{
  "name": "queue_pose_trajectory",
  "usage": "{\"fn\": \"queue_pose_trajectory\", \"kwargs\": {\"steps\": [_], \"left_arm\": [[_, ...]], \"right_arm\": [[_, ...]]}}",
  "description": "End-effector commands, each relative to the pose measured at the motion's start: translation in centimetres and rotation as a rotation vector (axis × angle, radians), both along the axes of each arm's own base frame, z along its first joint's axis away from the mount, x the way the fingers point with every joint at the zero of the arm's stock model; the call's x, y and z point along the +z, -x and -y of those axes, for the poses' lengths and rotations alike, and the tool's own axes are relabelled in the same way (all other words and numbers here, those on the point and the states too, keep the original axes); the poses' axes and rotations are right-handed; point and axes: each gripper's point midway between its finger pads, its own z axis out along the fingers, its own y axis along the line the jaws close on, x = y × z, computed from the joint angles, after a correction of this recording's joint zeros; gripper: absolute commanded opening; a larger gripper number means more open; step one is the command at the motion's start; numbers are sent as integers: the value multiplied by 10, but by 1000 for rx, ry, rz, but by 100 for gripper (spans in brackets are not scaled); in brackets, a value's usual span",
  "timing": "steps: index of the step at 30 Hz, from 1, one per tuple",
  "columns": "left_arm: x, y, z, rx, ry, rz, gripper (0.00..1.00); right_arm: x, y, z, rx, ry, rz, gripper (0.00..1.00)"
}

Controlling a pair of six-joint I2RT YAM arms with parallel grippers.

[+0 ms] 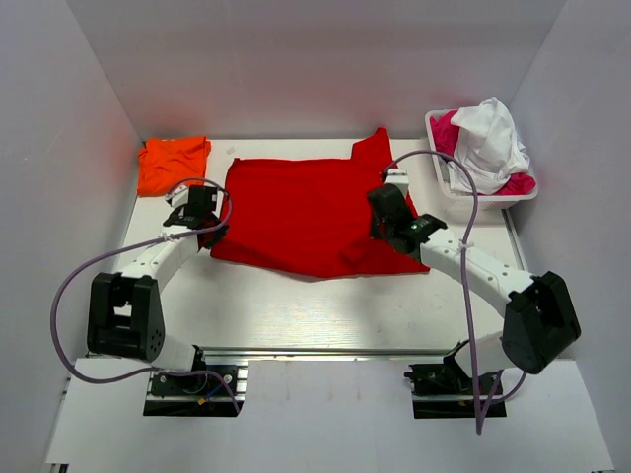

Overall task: Fold and stack the t-shirts
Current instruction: Fold the flattened tshirt in 1/3 of the way

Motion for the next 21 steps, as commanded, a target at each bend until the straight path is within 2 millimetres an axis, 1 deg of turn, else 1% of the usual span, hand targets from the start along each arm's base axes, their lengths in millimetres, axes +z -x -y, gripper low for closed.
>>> {"fn": "queue_pose_trajectory", "kwargs": {"steps": [1, 2, 3, 4, 5, 7, 8, 9, 10, 11, 13, 14, 15, 17, 18, 19, 21], "left_arm": [[17, -16, -7, 50, -10, 53, 0], [19, -21, -12, 72, -12, 67, 0], [21, -24, -12, 73, -10, 79, 0], [17, -26, -11, 72, -12, 67, 0], [19, -30, -11, 72, -11, 73, 0], [23, -40, -13, 75, -14, 87, 0], [20, -42, -13, 75, -16, 77, 0], [24, -48, -14, 82, -23, 88, 0], [24, -51, -14, 82, -23, 87, 0], [17, -50, -14, 81, -26, 69, 0], [25, -59, -13, 82, -22, 90, 0], [19, -59, -17, 91, -25, 75, 0], [20, -62, -17, 91, -25, 78, 0], [20, -62, -17, 91, -25, 78, 0], [18, -64, -16, 91, -25, 75, 0], [18, -64, -16, 91, -25, 75, 0], [18, -67, -16, 91, -25, 75, 0]], "right_arm": [[21, -25, -2, -10, -42, 49, 0], [20, -28, 0, -22, -36, 48, 0], [21, -34, 8, -51, -30, 55, 0], [21, -35, 11, -59, -30, 56, 0], [22, -39, 13, -60, -26, 57, 0], [25, -45, 13, -42, -30, 66, 0], [26, -48, 15, -43, -29, 70, 0], [25, -51, 13, -36, -30, 67, 0], [25, -53, 16, -43, -31, 66, 0], [23, -57, 17, -47, -32, 61, 0], [22, -62, 19, -51, -44, 51, 0], [21, -64, 17, -46, -46, 49, 0], [18, -67, 19, -50, -38, 42, 0], [22, -73, 22, -53, -41, 54, 0], [18, -76, 22, -55, -40, 46, 0], [21, -80, 23, -58, -40, 53, 0], [18, -86, 26, -64, -37, 46, 0]]}}
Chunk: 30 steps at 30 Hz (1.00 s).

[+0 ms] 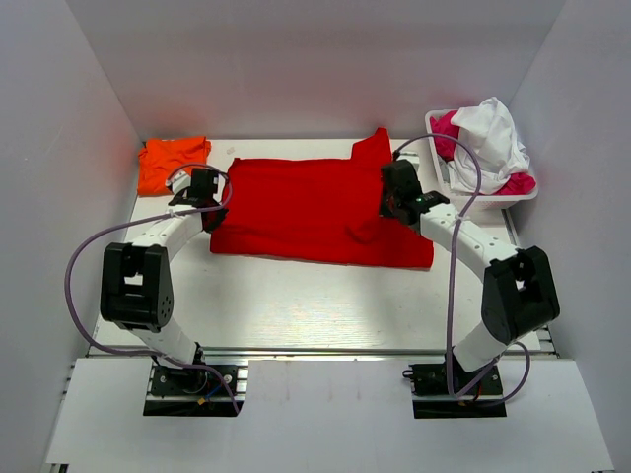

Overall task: Fold and stack the t-shirts
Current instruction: Fold the flattened tshirt in 1/3 of the way

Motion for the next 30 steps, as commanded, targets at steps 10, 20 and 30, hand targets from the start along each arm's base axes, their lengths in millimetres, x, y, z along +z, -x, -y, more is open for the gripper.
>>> {"fn": "queue_pose_trajectory", "kwargs": {"steps": [10, 20, 30], "left_arm": [[24, -24, -8, 24, -12, 98, 0], [-1, -51, -4, -21, -10, 38, 0], [-31, -60, -11, 51, -11, -88, 100]], "right_arm": [[33, -41, 1, 31, -35, 106, 0], [13, -66, 4, 10, -34, 66, 0], [-23, -109, 8, -60, -54, -4, 29]]}}
